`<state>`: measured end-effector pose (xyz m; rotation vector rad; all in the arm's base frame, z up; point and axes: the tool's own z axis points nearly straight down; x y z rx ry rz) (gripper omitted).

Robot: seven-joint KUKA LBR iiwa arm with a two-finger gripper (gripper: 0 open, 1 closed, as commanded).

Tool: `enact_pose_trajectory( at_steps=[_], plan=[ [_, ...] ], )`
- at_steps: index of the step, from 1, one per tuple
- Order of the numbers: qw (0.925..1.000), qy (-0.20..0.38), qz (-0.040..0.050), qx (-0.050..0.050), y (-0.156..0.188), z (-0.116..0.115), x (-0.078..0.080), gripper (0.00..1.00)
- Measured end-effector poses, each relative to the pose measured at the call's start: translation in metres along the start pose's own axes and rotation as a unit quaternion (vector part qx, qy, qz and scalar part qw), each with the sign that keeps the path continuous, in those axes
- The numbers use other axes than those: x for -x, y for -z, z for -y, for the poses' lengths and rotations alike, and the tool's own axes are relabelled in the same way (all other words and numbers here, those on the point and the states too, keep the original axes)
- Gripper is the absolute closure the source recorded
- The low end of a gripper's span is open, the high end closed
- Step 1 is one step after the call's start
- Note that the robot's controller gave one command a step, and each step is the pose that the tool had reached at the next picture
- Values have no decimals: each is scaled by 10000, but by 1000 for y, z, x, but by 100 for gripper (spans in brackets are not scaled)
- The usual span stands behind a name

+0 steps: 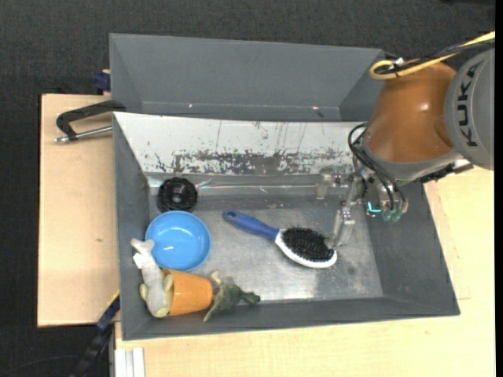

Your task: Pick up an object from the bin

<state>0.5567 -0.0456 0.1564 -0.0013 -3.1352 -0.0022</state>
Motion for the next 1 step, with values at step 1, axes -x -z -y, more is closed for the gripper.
enact_pose_trajectory(
  at_steps=[1],
  plan=[
    [9998,193,-19,4,-87,-5,-30,0]
  ],
)
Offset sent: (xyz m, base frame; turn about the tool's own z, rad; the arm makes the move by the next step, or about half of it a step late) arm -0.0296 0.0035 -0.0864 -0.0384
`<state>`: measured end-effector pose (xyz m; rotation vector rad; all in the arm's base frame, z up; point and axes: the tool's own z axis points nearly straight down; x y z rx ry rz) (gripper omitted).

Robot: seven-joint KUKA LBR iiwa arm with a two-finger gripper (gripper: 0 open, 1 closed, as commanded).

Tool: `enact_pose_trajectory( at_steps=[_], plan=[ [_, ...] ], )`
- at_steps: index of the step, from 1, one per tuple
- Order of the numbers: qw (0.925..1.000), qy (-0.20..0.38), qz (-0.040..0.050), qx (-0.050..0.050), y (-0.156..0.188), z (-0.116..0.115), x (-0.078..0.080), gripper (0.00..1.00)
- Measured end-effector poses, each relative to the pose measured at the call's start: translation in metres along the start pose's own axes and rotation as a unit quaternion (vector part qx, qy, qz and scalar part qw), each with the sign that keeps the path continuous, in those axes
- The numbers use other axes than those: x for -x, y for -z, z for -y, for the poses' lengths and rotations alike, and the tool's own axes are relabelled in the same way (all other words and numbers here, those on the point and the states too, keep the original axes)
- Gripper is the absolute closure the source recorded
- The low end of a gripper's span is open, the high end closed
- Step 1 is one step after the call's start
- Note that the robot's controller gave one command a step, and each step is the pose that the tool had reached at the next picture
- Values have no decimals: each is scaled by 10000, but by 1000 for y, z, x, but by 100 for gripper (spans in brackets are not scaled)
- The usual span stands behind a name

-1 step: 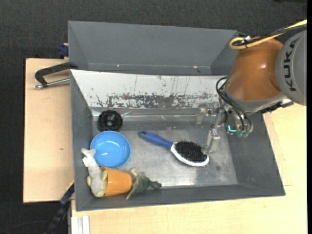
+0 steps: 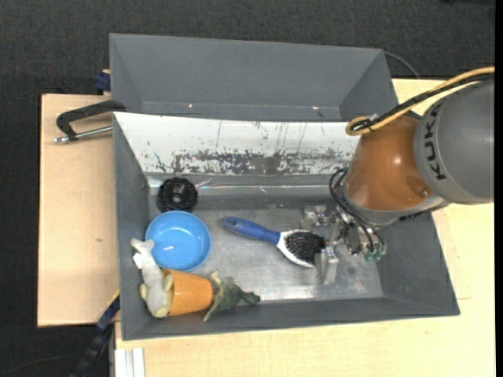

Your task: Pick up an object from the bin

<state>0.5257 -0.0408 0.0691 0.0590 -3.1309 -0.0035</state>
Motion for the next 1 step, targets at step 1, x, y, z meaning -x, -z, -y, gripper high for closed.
enact_pose_trajectory(
  at_steps=[1],
  plan=[
    [10000,1,74,-13,4,1,4,100]
  ],
)
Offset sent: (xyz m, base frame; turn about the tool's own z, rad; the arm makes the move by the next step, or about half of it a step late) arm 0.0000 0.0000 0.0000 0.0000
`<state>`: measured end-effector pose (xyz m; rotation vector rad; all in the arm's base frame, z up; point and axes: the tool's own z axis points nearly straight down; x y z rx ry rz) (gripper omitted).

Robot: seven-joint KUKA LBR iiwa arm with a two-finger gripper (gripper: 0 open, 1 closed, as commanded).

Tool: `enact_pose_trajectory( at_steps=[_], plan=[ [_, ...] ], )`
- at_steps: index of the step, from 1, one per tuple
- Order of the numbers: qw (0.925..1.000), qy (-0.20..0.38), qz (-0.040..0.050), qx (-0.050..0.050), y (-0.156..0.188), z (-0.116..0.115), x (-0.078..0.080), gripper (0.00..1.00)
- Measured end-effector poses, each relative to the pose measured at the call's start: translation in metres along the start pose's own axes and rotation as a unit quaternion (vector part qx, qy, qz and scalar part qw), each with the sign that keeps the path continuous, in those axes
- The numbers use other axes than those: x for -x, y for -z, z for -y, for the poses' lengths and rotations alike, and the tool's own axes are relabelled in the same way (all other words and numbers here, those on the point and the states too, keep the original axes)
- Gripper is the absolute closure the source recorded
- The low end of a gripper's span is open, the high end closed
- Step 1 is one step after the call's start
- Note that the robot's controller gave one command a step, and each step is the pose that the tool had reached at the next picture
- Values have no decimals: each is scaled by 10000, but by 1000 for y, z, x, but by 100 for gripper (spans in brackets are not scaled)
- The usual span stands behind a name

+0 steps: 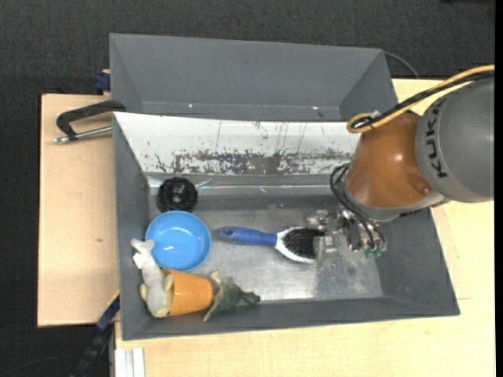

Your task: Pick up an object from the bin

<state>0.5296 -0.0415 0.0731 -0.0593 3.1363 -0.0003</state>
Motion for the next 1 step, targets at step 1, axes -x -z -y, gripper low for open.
enact_pose_trajectory(
  at_steps=[1],
  plan=[
    [9999,-144,37,-3,143,8,-5,100]
  ],
)
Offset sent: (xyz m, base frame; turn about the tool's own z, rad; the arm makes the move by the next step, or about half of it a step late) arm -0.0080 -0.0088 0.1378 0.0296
